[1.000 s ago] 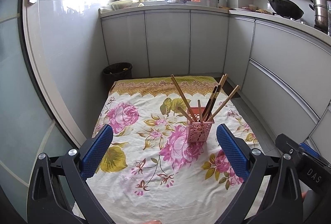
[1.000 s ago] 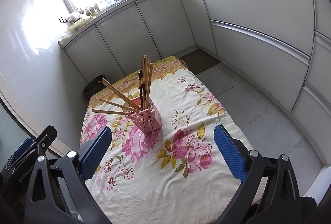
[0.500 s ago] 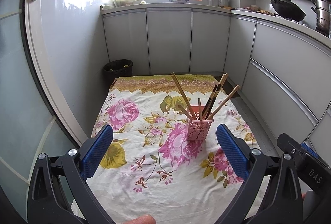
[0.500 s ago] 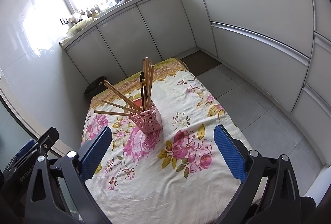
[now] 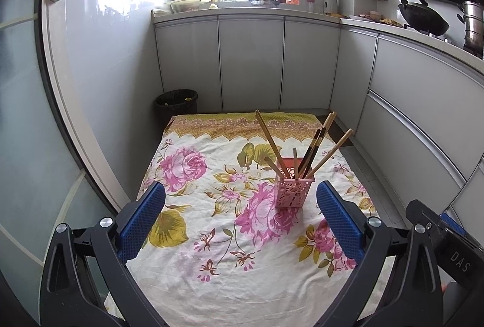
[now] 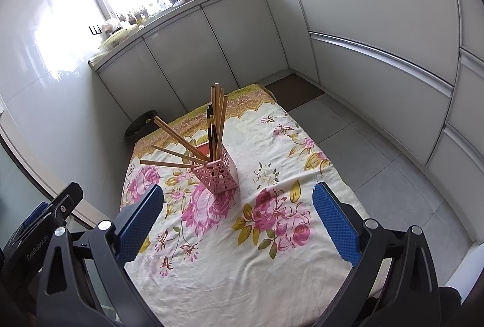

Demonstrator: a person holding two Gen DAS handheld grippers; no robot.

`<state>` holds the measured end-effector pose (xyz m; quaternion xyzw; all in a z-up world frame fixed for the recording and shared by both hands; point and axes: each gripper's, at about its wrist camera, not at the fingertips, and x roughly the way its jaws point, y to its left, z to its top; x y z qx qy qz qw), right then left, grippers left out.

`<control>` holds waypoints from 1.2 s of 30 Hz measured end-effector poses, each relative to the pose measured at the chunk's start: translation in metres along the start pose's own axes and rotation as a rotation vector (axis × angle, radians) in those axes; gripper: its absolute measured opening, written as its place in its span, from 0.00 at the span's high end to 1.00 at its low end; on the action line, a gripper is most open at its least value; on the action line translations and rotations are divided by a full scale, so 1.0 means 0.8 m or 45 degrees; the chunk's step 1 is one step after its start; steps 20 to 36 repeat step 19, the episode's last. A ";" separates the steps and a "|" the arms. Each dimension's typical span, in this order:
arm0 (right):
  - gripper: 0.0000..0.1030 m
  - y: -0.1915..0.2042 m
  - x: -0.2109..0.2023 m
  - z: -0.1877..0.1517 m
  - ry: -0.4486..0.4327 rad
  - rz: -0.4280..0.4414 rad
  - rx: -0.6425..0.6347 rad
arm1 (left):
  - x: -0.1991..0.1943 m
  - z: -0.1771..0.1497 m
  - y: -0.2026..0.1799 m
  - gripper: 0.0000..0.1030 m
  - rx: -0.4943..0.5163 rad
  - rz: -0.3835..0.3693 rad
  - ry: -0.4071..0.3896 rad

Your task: Organize utensils

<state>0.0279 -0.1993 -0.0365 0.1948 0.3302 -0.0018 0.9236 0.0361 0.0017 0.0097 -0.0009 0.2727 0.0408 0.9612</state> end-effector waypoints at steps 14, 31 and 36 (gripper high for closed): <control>0.07 0.002 -0.005 0.002 -0.023 -0.009 -0.001 | -0.013 0.009 0.004 0.07 -0.021 -0.041 -0.097; 0.07 0.001 -0.007 0.003 -0.024 -0.009 0.002 | -0.011 0.006 -0.001 0.07 0.002 -0.029 -0.057; 0.07 0.001 -0.007 0.003 -0.024 -0.009 0.002 | -0.011 0.006 -0.001 0.07 0.002 -0.029 -0.057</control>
